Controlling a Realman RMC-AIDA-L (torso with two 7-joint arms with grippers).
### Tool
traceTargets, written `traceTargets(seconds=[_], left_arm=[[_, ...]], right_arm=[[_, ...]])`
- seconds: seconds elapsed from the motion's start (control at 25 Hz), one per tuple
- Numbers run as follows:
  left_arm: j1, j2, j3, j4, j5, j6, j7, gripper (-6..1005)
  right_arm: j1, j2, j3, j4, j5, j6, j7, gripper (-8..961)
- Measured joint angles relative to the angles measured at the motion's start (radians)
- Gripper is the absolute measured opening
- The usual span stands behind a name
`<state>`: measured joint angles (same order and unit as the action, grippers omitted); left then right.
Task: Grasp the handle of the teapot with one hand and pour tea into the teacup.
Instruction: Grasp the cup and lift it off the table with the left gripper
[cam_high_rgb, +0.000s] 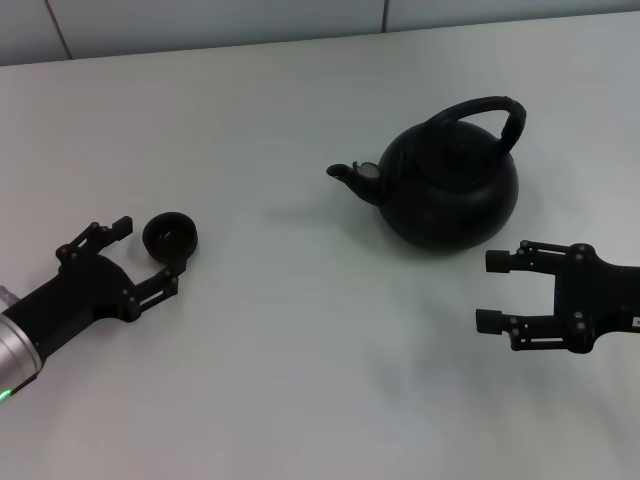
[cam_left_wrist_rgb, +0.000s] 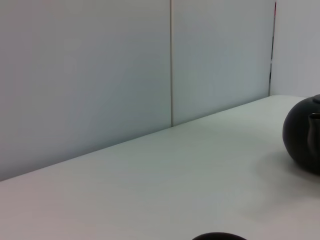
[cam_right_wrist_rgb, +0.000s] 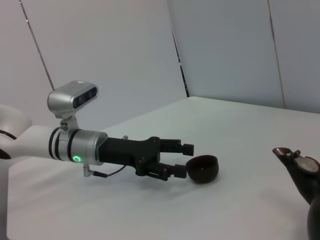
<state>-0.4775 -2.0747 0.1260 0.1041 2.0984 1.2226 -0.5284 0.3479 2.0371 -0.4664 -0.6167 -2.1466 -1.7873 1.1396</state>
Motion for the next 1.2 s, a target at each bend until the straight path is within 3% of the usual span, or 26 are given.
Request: traceTargets(seconds=[0.6,1.2], left_arm=[[-0.056,-0.004,-0.001,-0.036,0.000,-0.102,0.016,862],[-0.060,-0.004,-0.013,-0.043,0.000,-0.112,0.016,861]], right_arm=[[0.000,-0.003,0.010,0.000,0.001,-0.001,0.000,809],[-0.001,-0.005,0.012,0.000,0.001,-0.001,0.000,809]])
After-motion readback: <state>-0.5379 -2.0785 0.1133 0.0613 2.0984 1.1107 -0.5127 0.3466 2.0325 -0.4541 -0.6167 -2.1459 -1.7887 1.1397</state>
